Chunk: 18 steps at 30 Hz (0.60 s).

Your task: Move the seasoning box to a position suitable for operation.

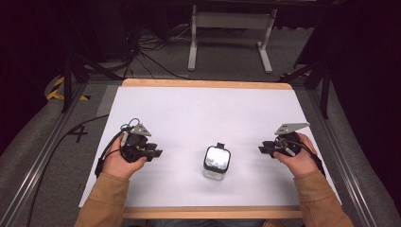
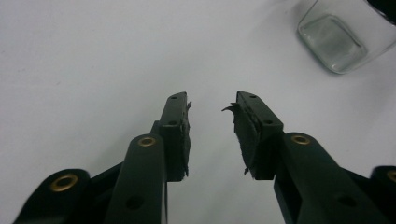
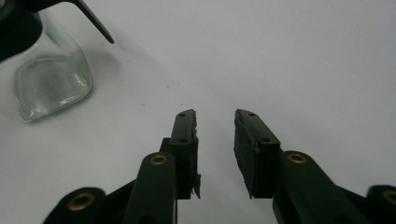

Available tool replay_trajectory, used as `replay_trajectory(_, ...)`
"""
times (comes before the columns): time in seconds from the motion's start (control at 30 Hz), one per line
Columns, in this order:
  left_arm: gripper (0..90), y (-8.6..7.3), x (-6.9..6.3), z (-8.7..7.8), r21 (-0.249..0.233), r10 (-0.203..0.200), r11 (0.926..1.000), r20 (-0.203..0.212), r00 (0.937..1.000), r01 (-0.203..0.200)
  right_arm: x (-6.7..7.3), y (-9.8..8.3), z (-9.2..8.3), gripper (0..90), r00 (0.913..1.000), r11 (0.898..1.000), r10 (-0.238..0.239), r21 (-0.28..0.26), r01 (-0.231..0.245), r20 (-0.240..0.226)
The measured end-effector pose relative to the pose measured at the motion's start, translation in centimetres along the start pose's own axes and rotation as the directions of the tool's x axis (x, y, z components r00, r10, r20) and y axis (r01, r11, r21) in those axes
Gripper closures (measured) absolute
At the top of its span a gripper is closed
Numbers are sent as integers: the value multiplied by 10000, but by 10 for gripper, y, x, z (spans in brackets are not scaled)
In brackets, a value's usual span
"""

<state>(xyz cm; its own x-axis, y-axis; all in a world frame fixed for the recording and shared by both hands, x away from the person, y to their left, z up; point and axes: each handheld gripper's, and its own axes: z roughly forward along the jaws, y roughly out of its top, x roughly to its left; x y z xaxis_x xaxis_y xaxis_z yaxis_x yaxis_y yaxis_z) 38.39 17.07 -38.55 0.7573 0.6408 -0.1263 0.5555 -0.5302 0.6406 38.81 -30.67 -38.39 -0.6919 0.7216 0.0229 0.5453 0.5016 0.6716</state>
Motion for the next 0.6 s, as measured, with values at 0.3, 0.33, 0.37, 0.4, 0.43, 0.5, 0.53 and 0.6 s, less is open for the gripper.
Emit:
replay_trajectory(0.3,884,12,-27,10,23,1353,9906,1225,9832,-1366,1,-1,-6,755,10000,9998,36,-214,-36,26)
replay_trajectory(0.33,889,14,-32,14,-34,1443,9894,1319,9807,-1451,2,-1,-6,756,10000,9998,15,-207,-14,23)
replay_trajectory(0.37,892,15,-36,17,-81,1414,9899,1404,9799,-1417,2,-1,-6,757,10000,9997,24,-240,-24,11)
replay_trajectory(0.4,894,17,-39,21,-192,1410,9900,1571,9775,-1397,3,-1,-6,757,10000,9997,-19,-240,20,13)
replay_trajectory(0.43,896,18,-44,26,-198,1435,9896,1738,9743,-1423,3,0,-6,758,10000,9997,-37,-256,37,23)
replay_trajectory(0.5,897,20,-53,35,-142,1599,9870,1847,9697,-1600,3,0,-6,757,10000,9996,-41,-285,41,-1)
replay_trajectory(0.53,897,20,-55,39,-156,1590,9872,1904,9687,-1589,3,-1,-6,755,10000,9995,-46,-303,45,-19)
replay_trajectory(0.6,897,21,-60,45,-140,1582,9872,2022,9665,-1587,3,-1,-7,757,10000,9994,-35,-333,33,-54)
